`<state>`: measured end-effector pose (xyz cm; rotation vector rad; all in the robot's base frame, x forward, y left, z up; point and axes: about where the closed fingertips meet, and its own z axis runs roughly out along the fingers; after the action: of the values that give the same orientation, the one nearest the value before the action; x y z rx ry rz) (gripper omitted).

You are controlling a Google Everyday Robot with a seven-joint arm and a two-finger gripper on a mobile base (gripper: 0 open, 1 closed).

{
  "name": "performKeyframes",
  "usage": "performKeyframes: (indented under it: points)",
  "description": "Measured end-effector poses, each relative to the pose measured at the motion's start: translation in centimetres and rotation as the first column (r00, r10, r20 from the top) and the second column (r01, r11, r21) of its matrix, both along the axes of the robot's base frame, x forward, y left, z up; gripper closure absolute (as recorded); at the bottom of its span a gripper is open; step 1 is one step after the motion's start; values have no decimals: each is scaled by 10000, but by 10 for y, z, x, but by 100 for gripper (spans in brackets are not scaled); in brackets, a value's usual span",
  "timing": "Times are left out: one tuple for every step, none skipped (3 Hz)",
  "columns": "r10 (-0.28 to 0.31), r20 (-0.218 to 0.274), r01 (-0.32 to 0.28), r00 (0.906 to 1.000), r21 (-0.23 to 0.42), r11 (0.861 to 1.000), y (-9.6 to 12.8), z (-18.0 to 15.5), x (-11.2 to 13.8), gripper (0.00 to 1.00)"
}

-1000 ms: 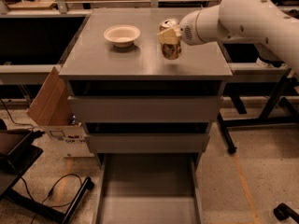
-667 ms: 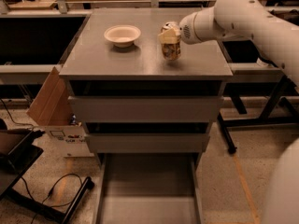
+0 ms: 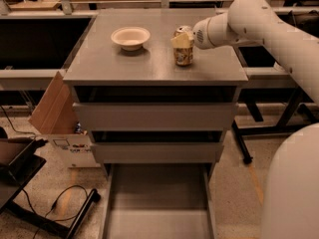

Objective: Pick orange can from bottom drawer and place on counter

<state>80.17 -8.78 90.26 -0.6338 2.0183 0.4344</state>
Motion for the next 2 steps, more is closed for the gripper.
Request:
performKeyframes:
  points:
    - [35,-28,-35,10000,4,10000,3,-2,0,53]
    - [81,-65,-81,9999,7,10000,6,-5,1,22]
